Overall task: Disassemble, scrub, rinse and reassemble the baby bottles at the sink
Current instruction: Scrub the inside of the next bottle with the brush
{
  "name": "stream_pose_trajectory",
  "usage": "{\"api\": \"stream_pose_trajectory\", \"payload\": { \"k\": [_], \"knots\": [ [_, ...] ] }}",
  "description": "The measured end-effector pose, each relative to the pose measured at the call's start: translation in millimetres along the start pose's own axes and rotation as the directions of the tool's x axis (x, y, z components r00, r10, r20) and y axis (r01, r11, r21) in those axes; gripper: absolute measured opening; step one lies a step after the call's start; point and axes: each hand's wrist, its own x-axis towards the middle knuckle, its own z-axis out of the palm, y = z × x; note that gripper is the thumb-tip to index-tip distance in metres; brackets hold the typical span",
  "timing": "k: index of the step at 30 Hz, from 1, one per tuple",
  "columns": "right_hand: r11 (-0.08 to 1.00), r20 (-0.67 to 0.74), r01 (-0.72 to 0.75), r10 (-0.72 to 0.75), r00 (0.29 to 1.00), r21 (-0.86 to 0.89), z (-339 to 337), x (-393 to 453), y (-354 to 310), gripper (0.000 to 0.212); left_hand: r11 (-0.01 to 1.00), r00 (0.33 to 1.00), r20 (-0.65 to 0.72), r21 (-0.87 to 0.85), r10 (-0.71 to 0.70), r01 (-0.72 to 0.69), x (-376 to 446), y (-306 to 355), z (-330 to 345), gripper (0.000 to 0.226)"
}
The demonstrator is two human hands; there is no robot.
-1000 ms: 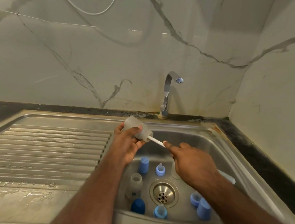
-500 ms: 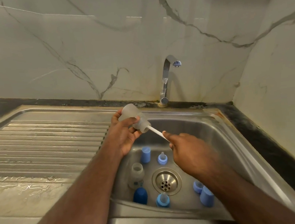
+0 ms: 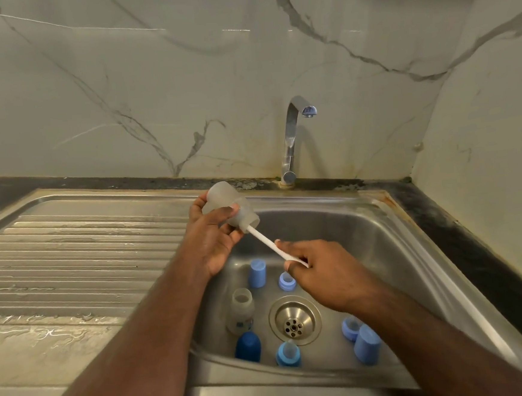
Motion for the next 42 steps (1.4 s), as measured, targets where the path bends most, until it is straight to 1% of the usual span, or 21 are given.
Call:
{"api": "stream_pose_trajectory", "payload": {
  "k": [2, 5, 7, 9, 10, 11, 13, 15, 17, 19, 21, 23, 25, 27, 29, 31, 33, 35, 36, 39, 42],
  "knots": [
    [0.998, -0.035, 0.012, -0.010, 0.999, 0.054, -2, 1, 3, 0.044, 1.000, 1.000, -0.013, -0.016, 0.008, -0.009, 1, 2, -2, 0.073],
    [0.997, -0.089, -0.013, 0.006, 0.996, -0.075, 2, 3, 5, 0.045, 1.000, 1.000, -0.012, 0.002, 0.016, -0.016, 2, 2, -3, 0.069],
    [0.997, -0.051, -0.027, 0.024, 0.998, -0.075, 5, 3, 3, 0.045, 1.000, 1.000, 0.012, 0.015, 0.004, -0.004, 1, 0, -2, 0.068],
    [1.000, -0.007, -0.018, 0.018, 1.000, 0.001, 3, 1, 3, 0.045, 1.000, 1.000, 0.018, 0.012, 0.003, -0.003, 0, 1, 0, 0.068],
    [1.000, -0.011, -0.011, 0.011, 1.000, 0.010, 1, 2, 5, 0.044, 1.000, 1.000, 0.009, 0.011, 0.009, -0.009, -1, 1, 0, 0.068],
    [1.000, -0.026, -0.015, 0.015, 1.000, -0.014, -1, 3, 7, 0.044, 1.000, 1.000, 0.000, 0.018, 0.018, -0.018, 0, 0, 1, 0.068],
    [0.991, -0.063, -0.031, 0.022, 0.998, -0.133, -2, 5, 9, 0.045, 0.998, 0.999, -0.016, 0.052, 0.035, -0.034, -1, -1, 2, 0.067],
    [0.982, -0.088, -0.002, -0.014, 0.996, -0.188, 3, 4, 7, 0.046, 0.997, 0.999, -0.028, 0.063, 0.044, -0.042, -1, -2, 2, 0.068],
    [0.994, -0.070, 0.034, -0.042, 0.997, -0.102, 4, 2, 5, 0.046, 0.998, 0.999, -0.029, 0.047, 0.041, -0.040, 0, -2, 1, 0.068],
    [0.999, -0.045, 0.015, -0.017, 0.999, -0.048, 1, 4, 9, 0.045, 0.998, 0.999, -0.029, 0.042, 0.041, -0.040, 0, -1, 1, 0.067],
    [0.991, -0.065, -0.029, 0.020, 0.998, -0.132, 0, 7, 11, 0.045, 0.998, 0.999, -0.031, 0.051, 0.042, -0.041, 0, -2, 1, 0.068],
    [0.984, -0.109, -0.019, 0.000, 0.994, -0.179, 4, 7, 9, 0.046, 0.996, 0.999, -0.023, 0.074, 0.042, -0.041, -1, -3, 3, 0.066],
    [0.991, -0.094, 0.030, -0.043, 0.995, -0.132, 8, 7, 6, 0.048, 0.995, 0.999, -0.019, 0.093, 0.037, -0.035, -2, -3, 4, 0.064],
    [0.993, 0.012, 0.056, -0.055, 0.998, -0.102, 8, 5, 6, 0.055, 0.997, 0.999, -0.036, 0.072, 0.034, -0.032, -3, -2, 3, 0.064],
    [0.999, 0.148, 0.029, -0.024, 0.989, -0.034, 4, 2, 10, 0.067, 0.999, 0.997, -0.065, 0.028, 0.037, -0.035, -1, 0, 2, 0.065],
    [0.992, 0.202, -0.047, 0.023, 0.979, 0.116, 2, -3, 12, 0.073, 0.999, 0.996, -0.076, 0.013, 0.040, -0.039, 1, 1, 0, 0.066],
    [0.978, 0.145, -0.087, 0.059, 0.988, 0.192, 1, -3, 11, 0.068, 0.998, 0.997, -0.062, 0.032, 0.050, -0.048, 1, 0, -1, 0.067],
    [0.971, 0.084, -0.077, 0.059, 0.995, 0.227, 2, -3, 8, 0.061, 0.997, 0.997, -0.054, 0.056, 0.052, -0.049, 1, -1, 0, 0.066],
    [0.973, 0.062, -0.050, 0.037, 0.997, 0.227, 4, -3, 6, 0.059, 0.997, 0.997, -0.053, 0.061, 0.049, -0.045, 1, -2, 0, 0.066],
    [0.990, 0.029, 0.054, -0.058, 0.998, 0.130, 6, -4, 2, 0.056, 0.997, 0.998, -0.042, 0.067, 0.036, -0.033, 1, -2, 1, 0.066],
    [0.991, 0.050, 0.026, -0.033, 0.998, 0.133, 2, -3, 5, 0.054, 0.998, 0.998, -0.054, 0.058, 0.038, -0.035, 1, -1, -1, 0.065]
  ]
}}
